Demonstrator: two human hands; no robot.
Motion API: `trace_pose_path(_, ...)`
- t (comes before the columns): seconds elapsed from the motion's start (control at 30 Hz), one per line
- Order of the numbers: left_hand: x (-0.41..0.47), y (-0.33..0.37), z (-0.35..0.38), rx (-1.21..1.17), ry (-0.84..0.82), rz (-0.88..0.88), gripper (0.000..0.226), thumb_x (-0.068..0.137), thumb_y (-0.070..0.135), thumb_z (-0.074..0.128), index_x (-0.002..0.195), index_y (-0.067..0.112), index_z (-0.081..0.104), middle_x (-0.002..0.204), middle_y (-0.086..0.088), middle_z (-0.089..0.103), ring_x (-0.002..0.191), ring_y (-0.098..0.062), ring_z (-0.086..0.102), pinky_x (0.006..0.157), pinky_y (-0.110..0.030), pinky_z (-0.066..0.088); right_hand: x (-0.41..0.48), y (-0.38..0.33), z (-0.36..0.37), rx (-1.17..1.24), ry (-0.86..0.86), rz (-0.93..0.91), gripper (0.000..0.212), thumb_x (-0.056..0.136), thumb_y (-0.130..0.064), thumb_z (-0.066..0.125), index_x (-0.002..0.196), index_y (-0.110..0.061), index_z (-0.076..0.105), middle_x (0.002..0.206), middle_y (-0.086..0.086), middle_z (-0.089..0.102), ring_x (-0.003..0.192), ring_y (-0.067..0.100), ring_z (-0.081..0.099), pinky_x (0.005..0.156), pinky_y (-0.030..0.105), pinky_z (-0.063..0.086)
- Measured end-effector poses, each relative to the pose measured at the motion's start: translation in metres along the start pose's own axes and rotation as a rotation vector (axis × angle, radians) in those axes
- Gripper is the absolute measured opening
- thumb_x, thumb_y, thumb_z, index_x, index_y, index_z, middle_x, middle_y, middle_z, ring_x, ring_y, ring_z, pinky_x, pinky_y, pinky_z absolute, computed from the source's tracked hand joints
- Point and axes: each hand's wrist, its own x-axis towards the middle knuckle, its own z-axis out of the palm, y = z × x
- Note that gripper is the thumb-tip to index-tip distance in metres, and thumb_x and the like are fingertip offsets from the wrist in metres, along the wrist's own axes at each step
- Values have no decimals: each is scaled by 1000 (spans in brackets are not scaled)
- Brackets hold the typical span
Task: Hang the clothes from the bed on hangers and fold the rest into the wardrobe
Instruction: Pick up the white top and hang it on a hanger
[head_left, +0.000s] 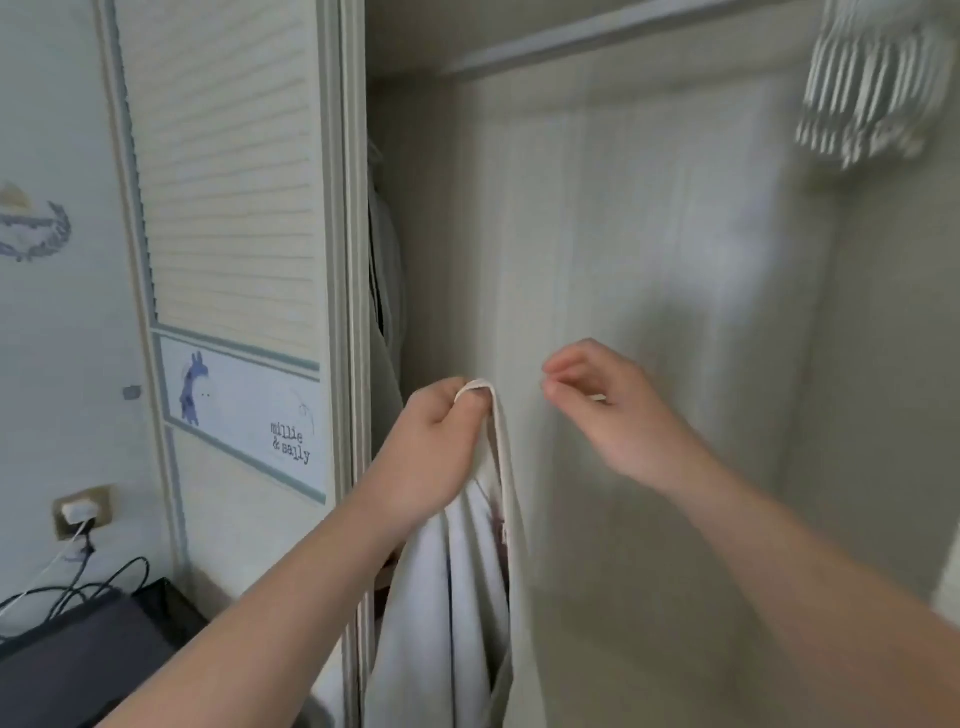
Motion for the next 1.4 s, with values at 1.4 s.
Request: trace_pose_path(1.4,354,33,29,-321,-178,25,17,91,30,47,86,15,54,81,-9,49,75,-25,47,72,-39,32,248,-51,-235,-1743,712,485,35,94,0,48,127,-2,58,127,19,50,121,41,51,94,45,45)
